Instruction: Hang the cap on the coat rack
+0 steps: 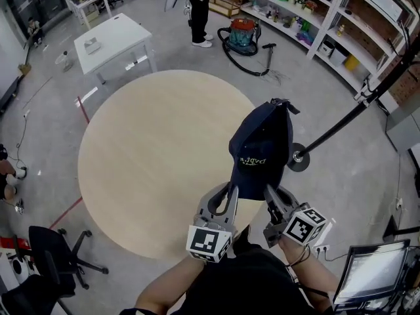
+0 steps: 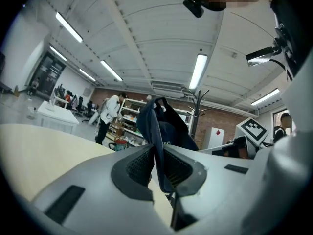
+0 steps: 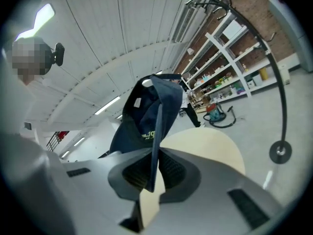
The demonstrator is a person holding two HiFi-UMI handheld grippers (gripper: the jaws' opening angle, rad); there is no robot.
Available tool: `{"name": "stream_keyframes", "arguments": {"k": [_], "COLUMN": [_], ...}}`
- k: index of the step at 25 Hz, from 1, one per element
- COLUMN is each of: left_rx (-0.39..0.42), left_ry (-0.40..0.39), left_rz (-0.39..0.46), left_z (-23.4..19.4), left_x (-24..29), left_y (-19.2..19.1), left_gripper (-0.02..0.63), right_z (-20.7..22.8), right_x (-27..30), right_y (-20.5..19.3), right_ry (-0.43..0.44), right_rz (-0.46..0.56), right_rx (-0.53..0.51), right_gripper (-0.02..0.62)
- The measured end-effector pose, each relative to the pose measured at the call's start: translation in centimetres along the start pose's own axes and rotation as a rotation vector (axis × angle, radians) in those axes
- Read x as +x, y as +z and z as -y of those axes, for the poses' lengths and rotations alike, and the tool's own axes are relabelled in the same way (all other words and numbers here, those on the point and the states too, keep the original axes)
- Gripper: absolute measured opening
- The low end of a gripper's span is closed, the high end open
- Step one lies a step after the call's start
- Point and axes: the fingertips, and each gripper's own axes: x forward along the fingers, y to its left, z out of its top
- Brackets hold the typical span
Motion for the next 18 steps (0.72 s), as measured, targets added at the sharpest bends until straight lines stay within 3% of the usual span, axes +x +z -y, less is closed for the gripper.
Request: {"name": "stream_keyframes", "arguments": {"k": [6, 14, 18], "left_rx": [-0.051, -0.033, -0.028], "left_ry": [-0.083, -0.124, -0.141], "left_rz": [-0.06, -0.088, -0.098], "left_z": [1.1, 2.8, 4.5], "left_x": [0.3, 1.3, 2.4], "left_y": [-1.6, -1.5, -1.4], "left_gripper": [0.026, 0.046, 0.046], "right_z": [0.8, 1.9, 2.6], "right_x": [-1.4, -3.1, -4.7], "right_y": [0.5, 1.9, 3.3], "right_ry": [-0.068, -0.11, -0.132], "right_rz": [0.026, 0.071, 0.089], "right_rx": [-0.047, -0.069, -0.159], "right_gripper": [0.02, 0.02, 0.02]}}
